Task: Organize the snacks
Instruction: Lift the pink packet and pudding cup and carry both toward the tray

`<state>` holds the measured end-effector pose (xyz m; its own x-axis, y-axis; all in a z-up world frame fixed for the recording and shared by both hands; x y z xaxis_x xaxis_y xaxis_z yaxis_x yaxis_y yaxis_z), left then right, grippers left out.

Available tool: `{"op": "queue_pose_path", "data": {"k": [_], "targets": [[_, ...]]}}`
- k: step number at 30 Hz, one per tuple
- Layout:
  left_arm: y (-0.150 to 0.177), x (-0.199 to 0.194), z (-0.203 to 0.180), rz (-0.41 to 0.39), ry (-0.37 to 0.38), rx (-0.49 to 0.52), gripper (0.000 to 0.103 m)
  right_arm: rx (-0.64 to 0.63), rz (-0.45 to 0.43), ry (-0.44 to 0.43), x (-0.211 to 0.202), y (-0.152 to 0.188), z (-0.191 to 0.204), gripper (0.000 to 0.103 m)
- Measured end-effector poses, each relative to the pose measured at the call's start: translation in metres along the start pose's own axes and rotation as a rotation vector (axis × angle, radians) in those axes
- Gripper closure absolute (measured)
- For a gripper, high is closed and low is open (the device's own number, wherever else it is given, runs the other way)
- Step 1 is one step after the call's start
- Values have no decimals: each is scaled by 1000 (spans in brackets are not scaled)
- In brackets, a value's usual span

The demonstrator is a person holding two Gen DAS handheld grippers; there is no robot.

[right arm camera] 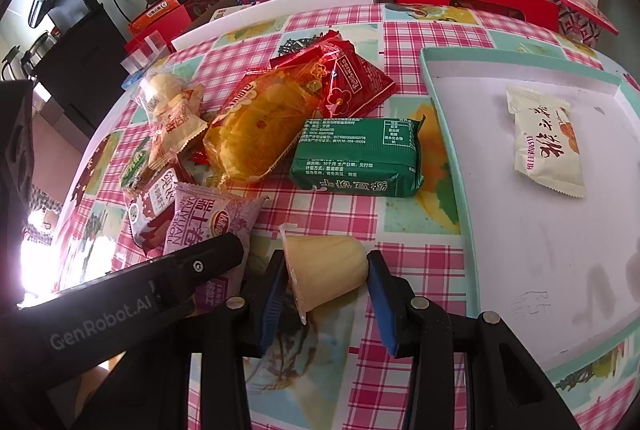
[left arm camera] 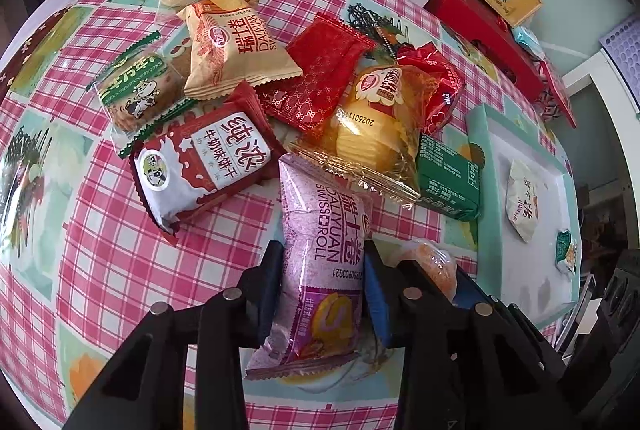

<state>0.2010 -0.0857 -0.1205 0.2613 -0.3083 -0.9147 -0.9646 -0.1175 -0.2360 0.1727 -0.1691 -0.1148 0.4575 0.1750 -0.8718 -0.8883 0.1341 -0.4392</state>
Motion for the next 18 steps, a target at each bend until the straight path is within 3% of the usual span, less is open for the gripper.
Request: {"op": "queue_pose_path", "data": {"k": [18], "targets": [[-2, -31, 2, -64, 36, 29, 64, 11, -37, -11, -17, -4, -1, 62]]}}
Point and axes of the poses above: each gripper's, at about its wrist camera, not at the fingertips, and x roughly the way its jaws point, z to its left, y to its underside, the point moved 10 cm from there along x, roughly the way its jaws point, and after that the axes turned 2 degrees about z, right-handed, at the moved point
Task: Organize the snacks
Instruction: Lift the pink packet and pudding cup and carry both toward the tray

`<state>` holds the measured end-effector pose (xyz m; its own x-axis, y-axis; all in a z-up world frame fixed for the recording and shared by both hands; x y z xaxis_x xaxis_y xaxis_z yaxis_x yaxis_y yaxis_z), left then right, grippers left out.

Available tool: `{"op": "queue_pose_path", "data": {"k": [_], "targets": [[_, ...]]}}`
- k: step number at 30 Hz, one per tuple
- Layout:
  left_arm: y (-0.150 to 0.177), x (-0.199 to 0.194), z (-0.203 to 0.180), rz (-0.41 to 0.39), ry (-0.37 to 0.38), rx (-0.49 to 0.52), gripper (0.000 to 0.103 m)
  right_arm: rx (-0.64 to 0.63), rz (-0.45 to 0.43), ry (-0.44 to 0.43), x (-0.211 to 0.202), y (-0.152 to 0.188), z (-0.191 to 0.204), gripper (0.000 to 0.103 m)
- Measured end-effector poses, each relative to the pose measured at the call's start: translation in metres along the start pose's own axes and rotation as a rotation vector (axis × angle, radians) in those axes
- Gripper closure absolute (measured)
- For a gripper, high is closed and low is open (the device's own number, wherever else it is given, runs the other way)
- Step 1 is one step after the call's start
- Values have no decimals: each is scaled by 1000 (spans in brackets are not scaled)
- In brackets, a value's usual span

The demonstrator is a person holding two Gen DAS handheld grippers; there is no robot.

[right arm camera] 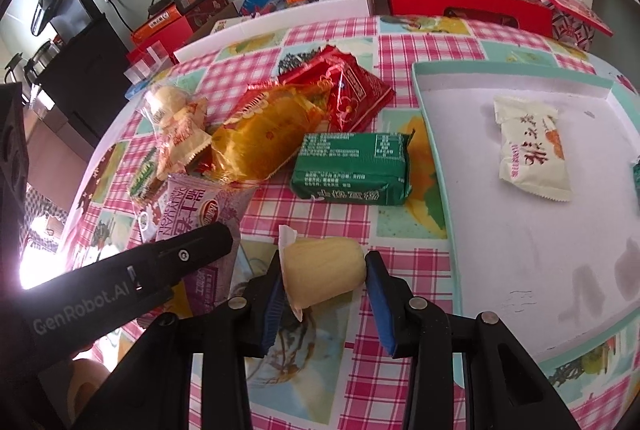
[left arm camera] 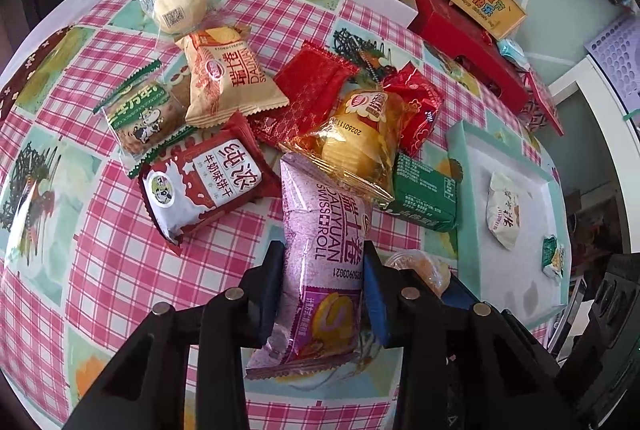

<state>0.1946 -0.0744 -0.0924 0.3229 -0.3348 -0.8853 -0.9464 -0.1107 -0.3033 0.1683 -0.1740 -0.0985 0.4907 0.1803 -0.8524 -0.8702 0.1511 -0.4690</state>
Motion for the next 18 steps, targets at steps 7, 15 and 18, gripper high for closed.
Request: {"op": "queue_pose_path", "data": {"k": [7, 15, 18], "targets": [[-1, -17, -5, -36, 18, 6, 64, 5, -33, -14, -14, -4, 1, 62], [-6, -45, -18, -104, 42, 25, 64, 28, -100, -35, -38, -13, -1, 62], [-7, -52, -25, -122, 50, 38, 64, 37, -107, -40, -43, -15, -3, 62]]}}
Point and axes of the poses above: each gripper's, at about its wrist camera, not at the fingertips, and x roughly the way its jaws point, z to its left, y to its underside, the point moved 10 cm from there along x, roughly the way its jaws point, and after that the axes turned 2 degrees about z, right-handed, at the moved point
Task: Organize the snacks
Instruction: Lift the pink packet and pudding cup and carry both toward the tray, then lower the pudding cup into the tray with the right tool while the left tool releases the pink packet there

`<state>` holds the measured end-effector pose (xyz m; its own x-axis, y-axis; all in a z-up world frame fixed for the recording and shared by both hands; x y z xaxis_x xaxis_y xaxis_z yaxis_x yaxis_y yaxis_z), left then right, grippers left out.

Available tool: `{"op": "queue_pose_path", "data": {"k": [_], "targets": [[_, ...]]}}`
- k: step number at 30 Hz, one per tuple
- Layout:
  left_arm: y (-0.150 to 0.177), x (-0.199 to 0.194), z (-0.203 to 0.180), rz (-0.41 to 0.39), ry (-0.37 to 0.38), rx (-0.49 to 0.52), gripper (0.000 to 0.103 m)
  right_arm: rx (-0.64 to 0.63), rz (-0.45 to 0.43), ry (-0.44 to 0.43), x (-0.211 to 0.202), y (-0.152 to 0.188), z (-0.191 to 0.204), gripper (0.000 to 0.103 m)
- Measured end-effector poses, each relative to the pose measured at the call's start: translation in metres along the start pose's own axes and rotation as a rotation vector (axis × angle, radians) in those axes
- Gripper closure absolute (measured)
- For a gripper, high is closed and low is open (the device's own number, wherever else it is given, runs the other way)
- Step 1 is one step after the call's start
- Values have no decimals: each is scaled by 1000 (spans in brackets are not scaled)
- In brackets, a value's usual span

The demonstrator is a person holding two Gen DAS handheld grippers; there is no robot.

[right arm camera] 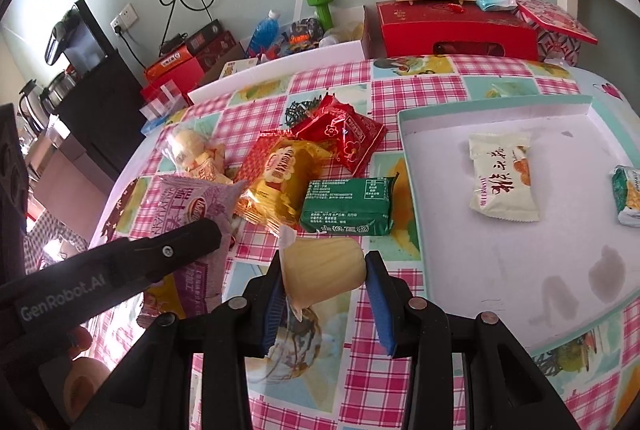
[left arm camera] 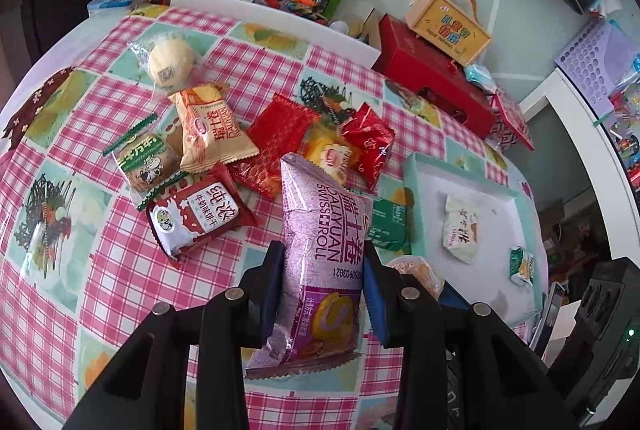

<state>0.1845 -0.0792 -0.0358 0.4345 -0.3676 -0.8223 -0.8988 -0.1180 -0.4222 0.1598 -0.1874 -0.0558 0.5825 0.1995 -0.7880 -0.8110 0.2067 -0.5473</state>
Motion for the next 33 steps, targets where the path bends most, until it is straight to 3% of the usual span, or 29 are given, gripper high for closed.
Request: {"op": "queue_pose_path", "data": {"k": [9, 16, 23, 27, 33], "targets": [[1, 0, -26, -23, 36, 56, 64, 55, -32, 50, -13, -7, -28, 62], [10, 17, -64, -6, 75, 142, 64, 230, -81, 232, -38, -13, -113, 62], [27, 34, -132, 5, 199, 283, 64, 397, -109, 401, -66, -2, -196, 62], [33, 44, -163, 8, 254, 343, 64, 458, -118, 420, -73, 4, -221, 62], [46, 83, -180, 79, 266, 362, 64, 477, -108, 403, -71, 8, -229, 62]]}}
Point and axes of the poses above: each gripper's, at about its wrist camera, not at the fingertips, and x roughly the way its jaws point, z to its left, y to its underside, the point moved 10 cm from there along x, roughly the way its jaws point, and after that the axes turned 2 degrees about z, right-handed, at the moved point
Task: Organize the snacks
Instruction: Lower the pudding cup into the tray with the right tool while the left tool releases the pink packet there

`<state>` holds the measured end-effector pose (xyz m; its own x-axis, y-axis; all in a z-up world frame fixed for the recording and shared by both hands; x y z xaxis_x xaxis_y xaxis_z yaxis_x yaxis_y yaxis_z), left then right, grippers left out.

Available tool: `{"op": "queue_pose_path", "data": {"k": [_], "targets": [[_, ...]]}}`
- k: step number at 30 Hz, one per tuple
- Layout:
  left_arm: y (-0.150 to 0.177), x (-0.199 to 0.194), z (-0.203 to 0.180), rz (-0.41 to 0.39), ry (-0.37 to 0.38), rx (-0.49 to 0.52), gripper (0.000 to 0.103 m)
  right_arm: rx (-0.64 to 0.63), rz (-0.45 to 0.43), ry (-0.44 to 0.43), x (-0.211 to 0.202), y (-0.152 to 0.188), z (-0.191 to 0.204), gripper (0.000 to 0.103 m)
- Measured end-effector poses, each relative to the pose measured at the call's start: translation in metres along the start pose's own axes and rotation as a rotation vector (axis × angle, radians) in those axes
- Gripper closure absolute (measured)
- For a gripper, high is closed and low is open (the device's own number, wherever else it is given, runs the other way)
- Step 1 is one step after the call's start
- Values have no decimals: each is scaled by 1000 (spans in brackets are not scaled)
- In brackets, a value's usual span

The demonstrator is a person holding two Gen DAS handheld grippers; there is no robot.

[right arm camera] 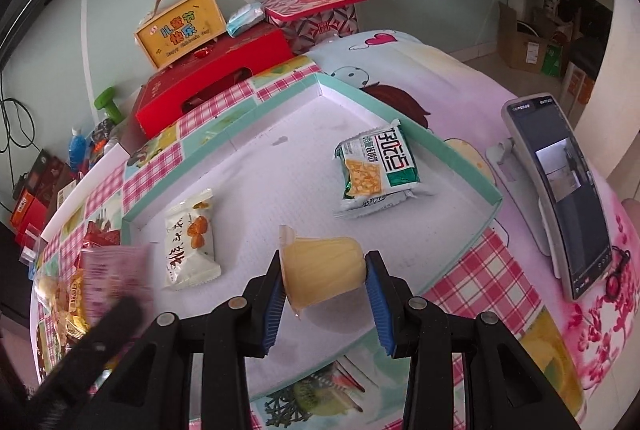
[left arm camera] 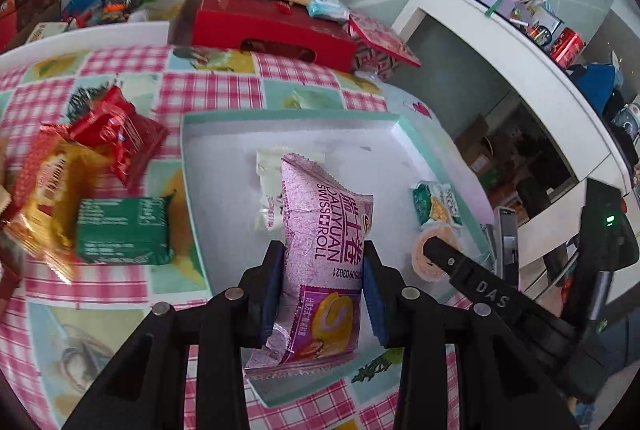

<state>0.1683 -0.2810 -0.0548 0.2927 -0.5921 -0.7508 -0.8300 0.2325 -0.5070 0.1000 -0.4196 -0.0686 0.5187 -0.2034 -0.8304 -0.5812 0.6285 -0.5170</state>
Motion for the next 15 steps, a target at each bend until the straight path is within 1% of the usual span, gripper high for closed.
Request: {"op": "queue_pose_path", "data": {"k": [4, 8, 11, 15], "targets": [[10, 23, 2, 60, 1, -4, 64, 4, 26, 0, 8, 5, 2, 62], [23, 39, 14, 114, -55, -3, 63, 12, 55, 2, 16, 10, -2, 62], [26, 40, 15, 119, -35, -18, 63, 12, 65, -2, 19, 11, -3, 62], [24, 40, 20, 109, -50, -7, 63, -3, 76, -4, 22, 12, 0, 62]]}}
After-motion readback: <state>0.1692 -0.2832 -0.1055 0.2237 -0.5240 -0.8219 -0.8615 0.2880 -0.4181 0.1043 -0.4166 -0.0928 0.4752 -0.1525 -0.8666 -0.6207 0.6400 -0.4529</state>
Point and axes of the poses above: each gripper's, at about its wrist camera, not at the fingertips, and x roughly the way its jaws point, z to its left, y to its underside, the point moved 10 cm from there along x, roughly the way its jaws point, and after that the axes turned 2 degrees about z, right-handed, at the moved point
